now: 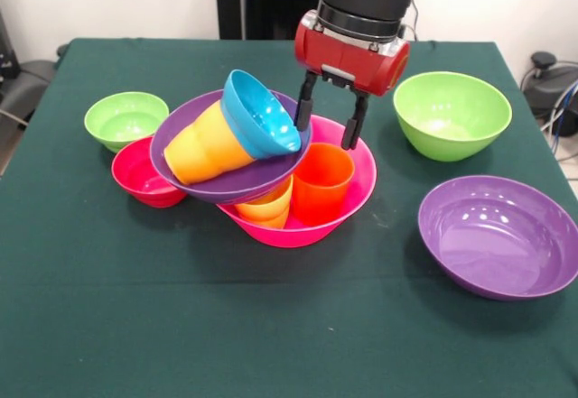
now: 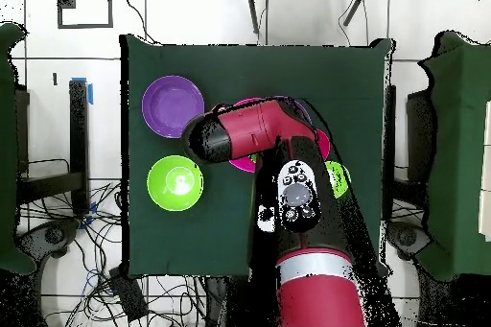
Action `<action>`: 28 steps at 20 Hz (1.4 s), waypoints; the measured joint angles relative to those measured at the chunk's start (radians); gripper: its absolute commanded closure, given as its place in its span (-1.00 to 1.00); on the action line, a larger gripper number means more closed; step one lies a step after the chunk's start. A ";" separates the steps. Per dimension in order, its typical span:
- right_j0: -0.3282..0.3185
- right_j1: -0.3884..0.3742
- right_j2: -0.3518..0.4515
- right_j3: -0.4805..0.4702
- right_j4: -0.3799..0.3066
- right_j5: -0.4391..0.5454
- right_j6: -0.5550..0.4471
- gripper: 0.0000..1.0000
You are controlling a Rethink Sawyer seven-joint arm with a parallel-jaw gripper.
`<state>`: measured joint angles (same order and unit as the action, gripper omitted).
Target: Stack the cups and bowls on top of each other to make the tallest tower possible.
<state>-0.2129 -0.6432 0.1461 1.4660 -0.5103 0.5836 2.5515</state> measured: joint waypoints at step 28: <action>0.051 -0.001 -0.035 0.064 -0.089 -0.066 0.000 -1.00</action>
<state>-0.1615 -0.6440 0.1111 1.5298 -0.5994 0.5174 2.5515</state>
